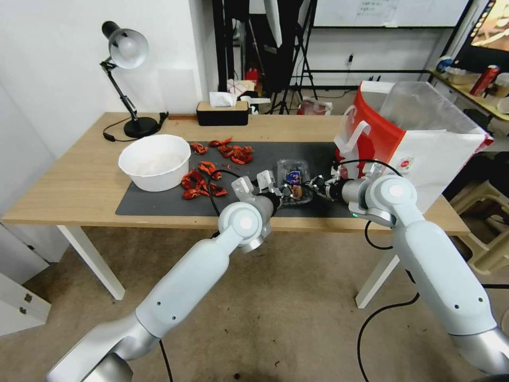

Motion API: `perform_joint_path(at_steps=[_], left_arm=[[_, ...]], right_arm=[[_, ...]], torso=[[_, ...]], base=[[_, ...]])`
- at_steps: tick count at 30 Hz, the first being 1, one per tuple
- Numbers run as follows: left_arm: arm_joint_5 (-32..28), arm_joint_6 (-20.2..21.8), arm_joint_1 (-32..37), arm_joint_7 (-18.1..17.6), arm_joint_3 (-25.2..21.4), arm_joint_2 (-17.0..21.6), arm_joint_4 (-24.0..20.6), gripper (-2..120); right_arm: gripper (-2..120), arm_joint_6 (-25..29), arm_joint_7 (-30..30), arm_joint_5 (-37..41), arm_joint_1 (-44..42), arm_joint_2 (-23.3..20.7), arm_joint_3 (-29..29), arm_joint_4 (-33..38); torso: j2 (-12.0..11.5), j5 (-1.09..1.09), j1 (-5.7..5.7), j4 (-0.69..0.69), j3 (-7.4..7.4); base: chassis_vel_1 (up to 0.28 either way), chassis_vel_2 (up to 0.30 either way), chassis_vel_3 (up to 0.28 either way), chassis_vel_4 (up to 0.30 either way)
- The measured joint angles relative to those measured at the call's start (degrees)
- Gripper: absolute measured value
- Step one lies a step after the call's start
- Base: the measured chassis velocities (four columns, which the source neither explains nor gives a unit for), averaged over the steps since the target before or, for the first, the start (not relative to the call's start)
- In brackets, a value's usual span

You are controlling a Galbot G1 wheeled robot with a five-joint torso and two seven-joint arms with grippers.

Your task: Close the takeout container lid, then place the container into the takeout bag.

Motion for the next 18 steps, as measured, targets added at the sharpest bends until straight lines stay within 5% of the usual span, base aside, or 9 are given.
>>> perform_joint_path(at_steps=[18], left_arm=[[1.3,1.1,14.5,1.0,-11.2,7.7,-17.0,0]], right_arm=[[0,0.3,-0.3,0.4,0.4,0.0,0.5,1.2]], torso=[[0.0,0.0,0.0,0.0,0.0]], base=[[0.0,0.0,0.0,0.0]])
